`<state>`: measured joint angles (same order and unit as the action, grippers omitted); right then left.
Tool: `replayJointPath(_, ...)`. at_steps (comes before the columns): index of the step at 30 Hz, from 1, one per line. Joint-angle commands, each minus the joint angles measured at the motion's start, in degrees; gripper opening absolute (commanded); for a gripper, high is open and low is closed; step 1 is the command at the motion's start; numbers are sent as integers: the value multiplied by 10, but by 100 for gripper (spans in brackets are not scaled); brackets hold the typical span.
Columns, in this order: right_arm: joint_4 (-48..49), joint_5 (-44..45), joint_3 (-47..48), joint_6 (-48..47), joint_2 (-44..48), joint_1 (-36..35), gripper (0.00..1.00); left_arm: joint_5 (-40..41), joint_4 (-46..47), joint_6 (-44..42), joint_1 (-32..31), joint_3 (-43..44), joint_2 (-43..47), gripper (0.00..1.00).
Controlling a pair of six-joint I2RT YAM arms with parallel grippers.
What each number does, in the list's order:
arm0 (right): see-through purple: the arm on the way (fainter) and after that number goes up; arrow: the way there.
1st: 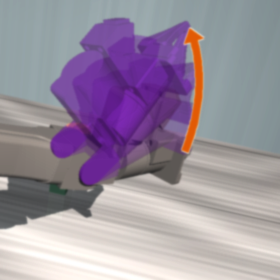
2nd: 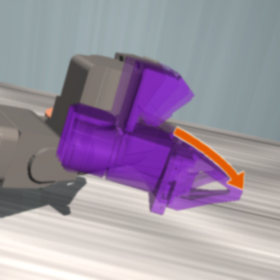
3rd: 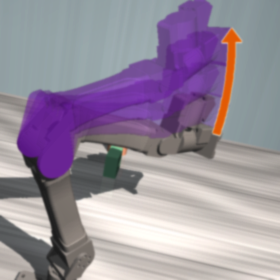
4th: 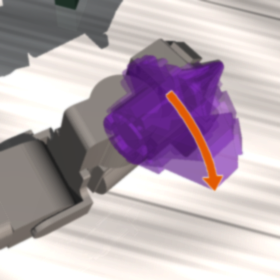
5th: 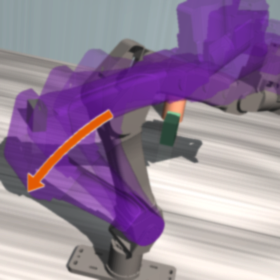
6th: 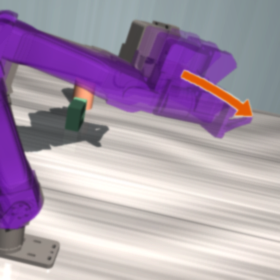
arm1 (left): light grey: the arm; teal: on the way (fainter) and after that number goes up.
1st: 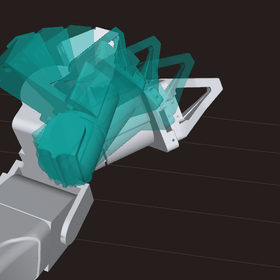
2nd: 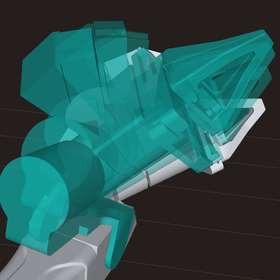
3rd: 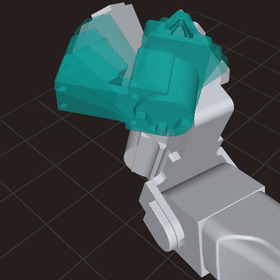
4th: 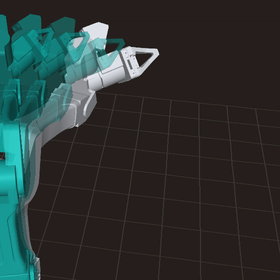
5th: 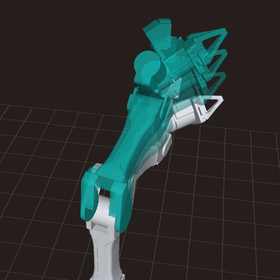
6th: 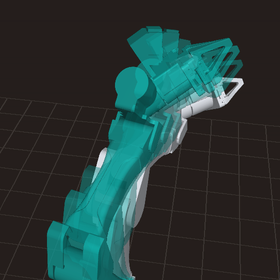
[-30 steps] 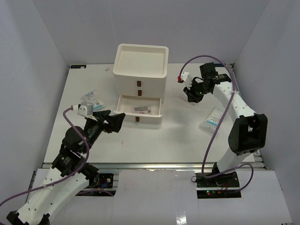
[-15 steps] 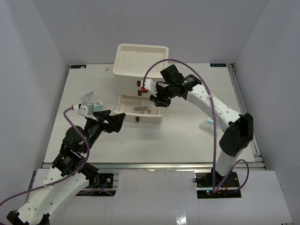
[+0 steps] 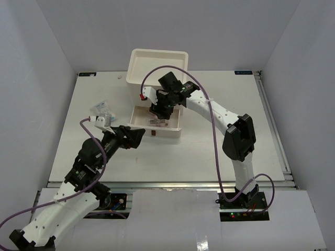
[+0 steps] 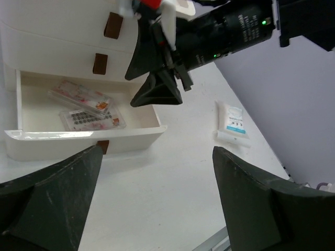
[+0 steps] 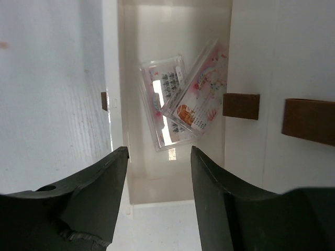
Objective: Organize the makeup
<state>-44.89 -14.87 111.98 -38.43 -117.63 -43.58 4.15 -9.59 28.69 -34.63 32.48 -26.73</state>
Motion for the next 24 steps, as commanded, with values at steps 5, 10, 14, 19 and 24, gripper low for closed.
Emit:
replayJointPath(5, 77, -79, 26, -8, 151, 14, 71, -39, 73, 123, 0, -71, -122, 68)
replayJointPath(10, 111, -28, 30, -55, 157, 21, 83, -34, 124, 144, 0, -111, -181, 40)
replayJointPath(14, 122, -7, 51, -82, 120, 31, 88, -18, 160, 129, 1, -115, -234, 36)
replayJointPath(19, 122, 6, 96, -85, 53, 49, 86, -31, 228, 115, 21, -112, -332, 36)
replayJointPath(24, 122, 22, 125, -77, 15, 62, 64, -39, 293, 99, 43, -97, -429, 36)
